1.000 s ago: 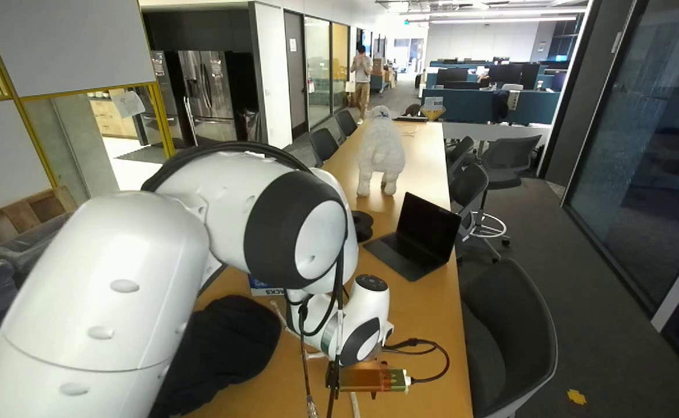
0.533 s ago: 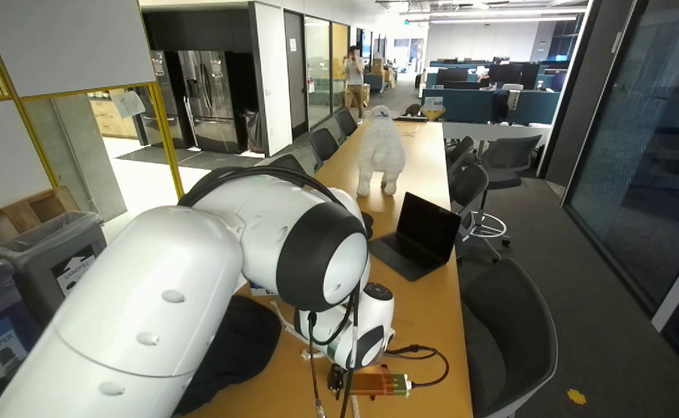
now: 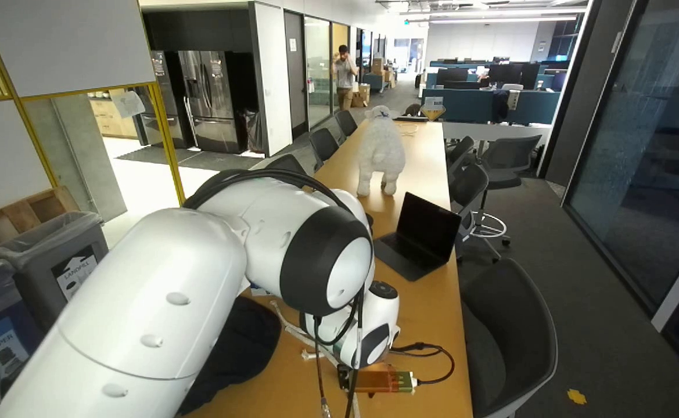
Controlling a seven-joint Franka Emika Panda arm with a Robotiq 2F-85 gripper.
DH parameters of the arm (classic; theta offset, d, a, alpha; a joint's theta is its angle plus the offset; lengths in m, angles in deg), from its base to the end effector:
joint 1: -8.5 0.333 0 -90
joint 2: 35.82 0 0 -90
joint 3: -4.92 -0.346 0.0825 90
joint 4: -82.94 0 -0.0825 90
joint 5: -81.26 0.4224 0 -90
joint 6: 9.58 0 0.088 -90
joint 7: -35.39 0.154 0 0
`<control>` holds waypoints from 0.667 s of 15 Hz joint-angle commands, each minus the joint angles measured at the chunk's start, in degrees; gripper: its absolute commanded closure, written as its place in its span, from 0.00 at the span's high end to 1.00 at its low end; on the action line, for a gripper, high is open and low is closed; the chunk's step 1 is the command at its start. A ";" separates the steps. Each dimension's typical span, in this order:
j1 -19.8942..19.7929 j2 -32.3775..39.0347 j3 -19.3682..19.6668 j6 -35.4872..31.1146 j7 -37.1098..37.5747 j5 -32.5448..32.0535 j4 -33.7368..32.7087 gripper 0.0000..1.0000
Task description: Put the ropes in the box
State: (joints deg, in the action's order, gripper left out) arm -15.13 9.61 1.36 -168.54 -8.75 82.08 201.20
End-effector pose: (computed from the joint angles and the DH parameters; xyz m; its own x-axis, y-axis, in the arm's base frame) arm 0.5443 -0.1938 -0.0250 0.9242 0.3810 -0.0253 0.3774 -0.9215 -0.0918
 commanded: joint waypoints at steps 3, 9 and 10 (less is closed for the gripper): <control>-0.62 0.45 -0.98 1.37 -0.01 -1.04 -0.52 0.16; 1.82 -3.34 -0.57 3.24 1.85 -1.42 2.55 0.13; 2.61 -5.23 -0.79 4.14 2.81 -1.19 3.19 0.13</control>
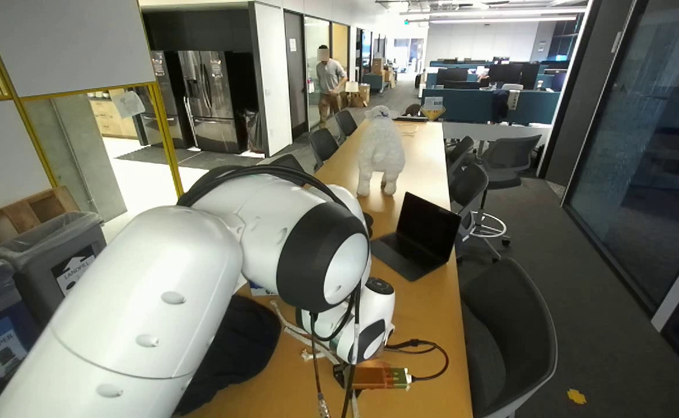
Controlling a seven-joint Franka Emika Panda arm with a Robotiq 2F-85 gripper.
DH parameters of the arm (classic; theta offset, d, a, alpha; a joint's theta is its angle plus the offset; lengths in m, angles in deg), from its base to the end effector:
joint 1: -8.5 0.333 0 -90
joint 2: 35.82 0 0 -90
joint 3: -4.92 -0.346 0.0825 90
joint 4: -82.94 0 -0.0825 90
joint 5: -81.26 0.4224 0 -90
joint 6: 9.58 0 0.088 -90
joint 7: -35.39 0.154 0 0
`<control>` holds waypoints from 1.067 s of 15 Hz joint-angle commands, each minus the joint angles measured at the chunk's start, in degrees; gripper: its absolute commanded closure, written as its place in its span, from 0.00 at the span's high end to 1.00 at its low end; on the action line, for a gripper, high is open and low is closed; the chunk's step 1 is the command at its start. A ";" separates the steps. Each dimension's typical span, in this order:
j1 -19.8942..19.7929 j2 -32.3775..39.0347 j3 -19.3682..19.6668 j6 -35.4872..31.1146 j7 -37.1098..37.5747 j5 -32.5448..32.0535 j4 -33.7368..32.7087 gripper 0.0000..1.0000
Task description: Put the ropes in the box
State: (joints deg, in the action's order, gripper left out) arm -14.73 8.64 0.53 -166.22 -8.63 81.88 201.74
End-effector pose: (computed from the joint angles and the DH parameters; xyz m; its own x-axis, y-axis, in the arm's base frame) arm 0.5437 -0.1789 -0.0203 0.9151 0.4010 -0.0427 0.3938 -0.9113 -0.1202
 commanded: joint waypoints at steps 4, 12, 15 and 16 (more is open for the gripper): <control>8.08 -11.21 0.00 2.84 8.92 -0.92 3.13 0.13; 17.59 -26.32 -0.35 18.19 19.64 -1.36 -3.94 0.13; 20.85 -30.50 1.02 25.08 26.57 -3.45 -9.59 0.13; 21.68 -31.54 1.28 26.98 29.15 -4.38 -11.79 0.13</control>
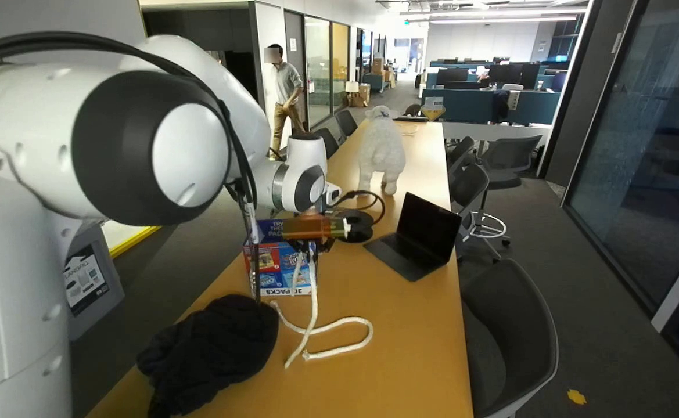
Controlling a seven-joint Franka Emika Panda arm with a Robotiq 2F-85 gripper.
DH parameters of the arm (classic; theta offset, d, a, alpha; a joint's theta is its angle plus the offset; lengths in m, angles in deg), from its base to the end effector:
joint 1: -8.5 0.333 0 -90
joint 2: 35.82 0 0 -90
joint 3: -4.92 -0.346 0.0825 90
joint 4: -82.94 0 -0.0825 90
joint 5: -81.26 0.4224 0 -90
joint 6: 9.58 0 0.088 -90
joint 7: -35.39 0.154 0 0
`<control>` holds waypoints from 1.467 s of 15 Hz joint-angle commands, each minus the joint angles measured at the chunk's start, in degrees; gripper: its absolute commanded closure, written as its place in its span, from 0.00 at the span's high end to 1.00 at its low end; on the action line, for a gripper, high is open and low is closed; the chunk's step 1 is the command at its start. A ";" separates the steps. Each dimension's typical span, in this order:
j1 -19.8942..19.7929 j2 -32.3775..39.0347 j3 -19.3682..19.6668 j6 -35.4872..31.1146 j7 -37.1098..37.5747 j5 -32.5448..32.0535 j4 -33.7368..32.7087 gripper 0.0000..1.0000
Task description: Put the ropes in the box
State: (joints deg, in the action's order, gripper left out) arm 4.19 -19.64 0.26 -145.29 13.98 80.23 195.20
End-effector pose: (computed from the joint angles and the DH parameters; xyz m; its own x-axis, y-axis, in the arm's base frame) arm 0.6646 0.0018 0.3033 0.9182 0.3770 0.1219 0.3751 -0.9262 0.0386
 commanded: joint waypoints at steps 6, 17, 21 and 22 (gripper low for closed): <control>6.07 -5.15 1.71 13.99 20.05 -6.22 -19.30 0.13; 10.04 2.26 1.45 7.49 46.99 2.21 -33.88 0.10; 12.81 7.29 2.09 3.98 57.60 3.49 -39.69 0.09; 13.46 8.38 2.26 2.85 59.74 3.46 -40.86 0.09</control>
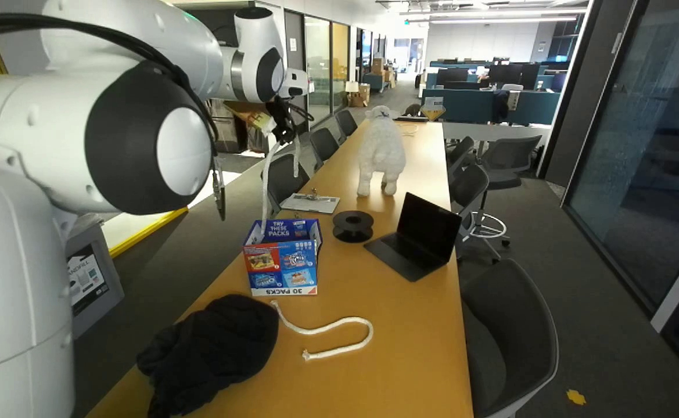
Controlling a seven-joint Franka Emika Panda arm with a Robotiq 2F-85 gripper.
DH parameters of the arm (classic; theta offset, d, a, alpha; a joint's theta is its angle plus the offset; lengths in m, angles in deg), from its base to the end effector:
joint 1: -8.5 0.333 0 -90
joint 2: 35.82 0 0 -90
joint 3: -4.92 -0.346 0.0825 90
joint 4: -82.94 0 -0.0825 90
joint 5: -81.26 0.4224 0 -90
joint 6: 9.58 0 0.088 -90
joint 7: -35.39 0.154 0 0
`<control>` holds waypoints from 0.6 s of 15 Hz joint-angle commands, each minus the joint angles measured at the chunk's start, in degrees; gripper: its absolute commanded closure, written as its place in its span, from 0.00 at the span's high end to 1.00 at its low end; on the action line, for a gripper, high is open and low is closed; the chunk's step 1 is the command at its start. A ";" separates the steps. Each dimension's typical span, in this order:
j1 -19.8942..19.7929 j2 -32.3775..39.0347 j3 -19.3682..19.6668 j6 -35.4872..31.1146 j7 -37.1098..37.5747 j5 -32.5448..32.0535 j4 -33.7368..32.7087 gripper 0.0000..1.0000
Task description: Put the ropes in the box
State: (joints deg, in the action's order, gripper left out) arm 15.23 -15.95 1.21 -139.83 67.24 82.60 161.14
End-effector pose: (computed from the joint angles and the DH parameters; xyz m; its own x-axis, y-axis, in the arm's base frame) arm 0.7696 0.1349 0.5698 0.8031 -0.4140 0.4285 -0.2940 -0.9009 -0.3193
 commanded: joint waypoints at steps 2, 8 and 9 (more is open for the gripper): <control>3.55 7.16 1.43 -4.50 9.09 0.49 -8.99 0.09; 6.25 13.28 3.14 -6.54 11.33 -1.25 -11.72 0.09; 6.54 13.97 3.76 -6.84 11.33 -1.80 -11.51 0.09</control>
State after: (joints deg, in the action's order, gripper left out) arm 20.35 -5.55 2.94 -145.68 77.01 82.26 153.43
